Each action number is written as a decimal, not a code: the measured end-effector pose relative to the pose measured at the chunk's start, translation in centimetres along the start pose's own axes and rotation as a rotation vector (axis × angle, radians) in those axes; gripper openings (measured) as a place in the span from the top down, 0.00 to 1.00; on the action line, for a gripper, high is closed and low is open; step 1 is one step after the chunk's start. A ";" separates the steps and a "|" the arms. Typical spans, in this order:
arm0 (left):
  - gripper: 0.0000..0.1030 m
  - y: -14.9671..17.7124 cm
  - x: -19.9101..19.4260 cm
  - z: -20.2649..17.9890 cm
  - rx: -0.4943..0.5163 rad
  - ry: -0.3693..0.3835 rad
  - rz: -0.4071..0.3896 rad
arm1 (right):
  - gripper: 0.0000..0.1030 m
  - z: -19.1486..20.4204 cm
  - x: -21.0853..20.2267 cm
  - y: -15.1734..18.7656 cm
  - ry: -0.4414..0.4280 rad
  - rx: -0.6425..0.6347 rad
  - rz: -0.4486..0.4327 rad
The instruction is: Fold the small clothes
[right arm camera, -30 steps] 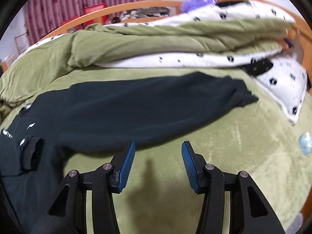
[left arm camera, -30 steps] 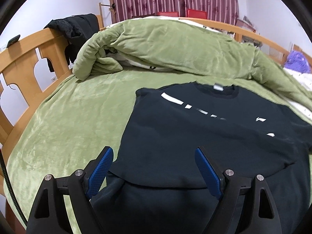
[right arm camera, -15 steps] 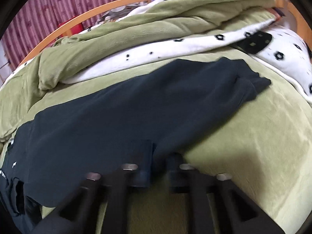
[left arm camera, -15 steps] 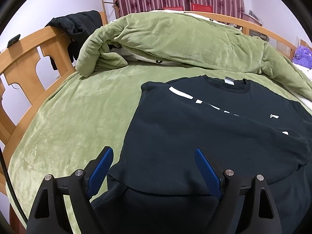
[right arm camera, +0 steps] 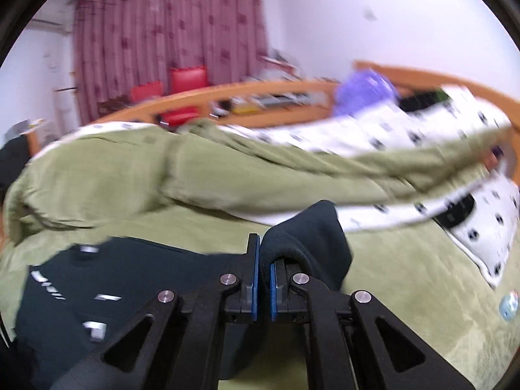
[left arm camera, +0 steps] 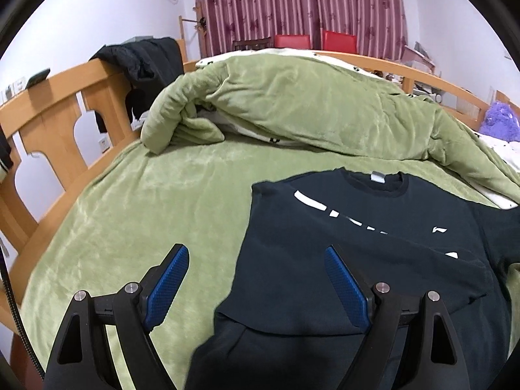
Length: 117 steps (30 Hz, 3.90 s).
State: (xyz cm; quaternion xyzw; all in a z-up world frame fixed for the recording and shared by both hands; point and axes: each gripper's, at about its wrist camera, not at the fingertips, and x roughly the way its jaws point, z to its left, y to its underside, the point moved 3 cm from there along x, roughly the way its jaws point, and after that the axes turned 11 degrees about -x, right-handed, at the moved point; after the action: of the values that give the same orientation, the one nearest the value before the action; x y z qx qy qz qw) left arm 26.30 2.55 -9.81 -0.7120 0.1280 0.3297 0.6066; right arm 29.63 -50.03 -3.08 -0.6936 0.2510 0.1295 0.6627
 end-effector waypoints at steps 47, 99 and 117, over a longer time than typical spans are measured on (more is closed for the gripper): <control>0.18 2.7 -2.5 1.2 0.044 0.110 0.071 | 0.46 18.0 -0.4 9.4 -0.245 -0.054 0.238; 0.18 7.5 -2.0 -11.4 0.265 0.260 0.102 | 0.46 8.1 0.9 10.7 -0.183 0.073 0.245; 0.18 11.0 0.6 -30.0 0.364 0.472 0.151 | 0.60 -1.7 1.5 13.3 -0.051 0.164 0.279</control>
State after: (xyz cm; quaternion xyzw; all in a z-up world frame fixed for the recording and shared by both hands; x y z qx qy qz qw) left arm 29.83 -28.32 -17.36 -0.6368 0.3748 0.1710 0.6517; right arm 23.72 -51.93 -15.05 -0.5923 0.3377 0.2167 0.6986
